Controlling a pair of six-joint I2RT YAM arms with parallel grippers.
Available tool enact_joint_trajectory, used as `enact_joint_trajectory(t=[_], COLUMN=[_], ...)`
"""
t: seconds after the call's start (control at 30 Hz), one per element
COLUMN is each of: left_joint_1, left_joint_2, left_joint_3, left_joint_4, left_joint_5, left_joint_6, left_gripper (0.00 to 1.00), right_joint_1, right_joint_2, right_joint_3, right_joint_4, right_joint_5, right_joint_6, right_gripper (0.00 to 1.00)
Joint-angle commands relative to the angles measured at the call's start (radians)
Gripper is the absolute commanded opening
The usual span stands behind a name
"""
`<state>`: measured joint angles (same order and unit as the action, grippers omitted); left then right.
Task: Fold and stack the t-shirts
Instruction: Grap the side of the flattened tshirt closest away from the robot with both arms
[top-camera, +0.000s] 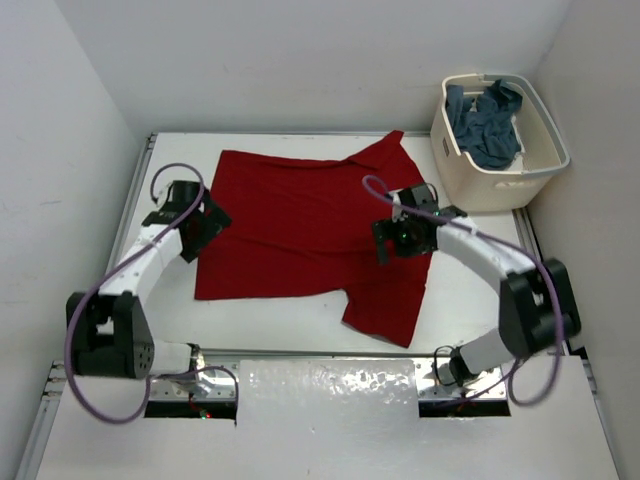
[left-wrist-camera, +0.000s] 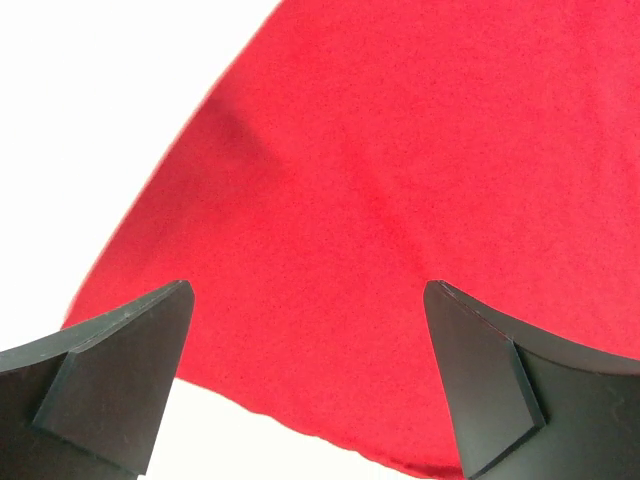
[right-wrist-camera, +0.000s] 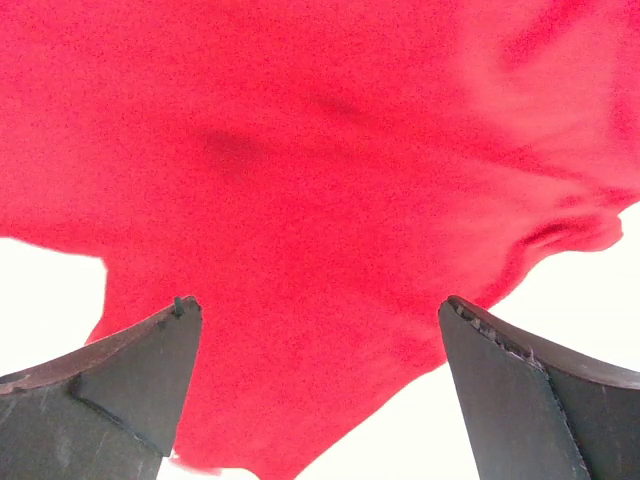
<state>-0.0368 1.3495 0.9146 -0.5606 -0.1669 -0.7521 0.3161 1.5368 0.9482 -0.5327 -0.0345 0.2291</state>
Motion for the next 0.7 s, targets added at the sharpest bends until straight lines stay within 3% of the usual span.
enact_joint_trajectory(t=[0.0, 0.17, 0.37, 0.47, 0.6, 0.67], left_joint_1=[0.02, 0.109, 0.12, 0.121, 0.12, 0.123], left_joint_2=[-0.084, -0.185, -0.196, -0.159, -0.112, -0.092], left_joint_3=[-0.068, -0.255, -0.353, -0.376, -0.393, -0.399], left_joint_4=[-0.245, -0.234, -0.104, -0.064, -0.047, -0.024], left_joint_5=[-0.126, -0.138, -0.12, -0.122, -0.141, -0.132], left_joint_6=[-0.114, -0.19, -0.228, -0.231, -0.23, -0.225], left_gripper=[1.0, 1.0, 0.96, 0.74, 0.62, 0.46], right_joint_1=[0.099, 0.26, 0.314, 0.317, 0.324, 0.325], right_joint_2=[-0.162, -0.308, -0.437, -0.464, -0.483, -0.492], right_joint_3=[-0.11, -0.213, -0.316, -0.344, -0.359, -0.37], right_joint_4=[-0.082, -0.159, -0.17, -0.182, -0.187, -0.173], right_joint_5=[0.054, 0.111, 0.107, 0.116, 0.124, 0.119], right_joint_6=[-0.007, 0.003, 0.05, 0.067, 0.079, 0.088], right_gripper=[0.99, 0.99, 0.99, 0.99, 0.99, 0.99])
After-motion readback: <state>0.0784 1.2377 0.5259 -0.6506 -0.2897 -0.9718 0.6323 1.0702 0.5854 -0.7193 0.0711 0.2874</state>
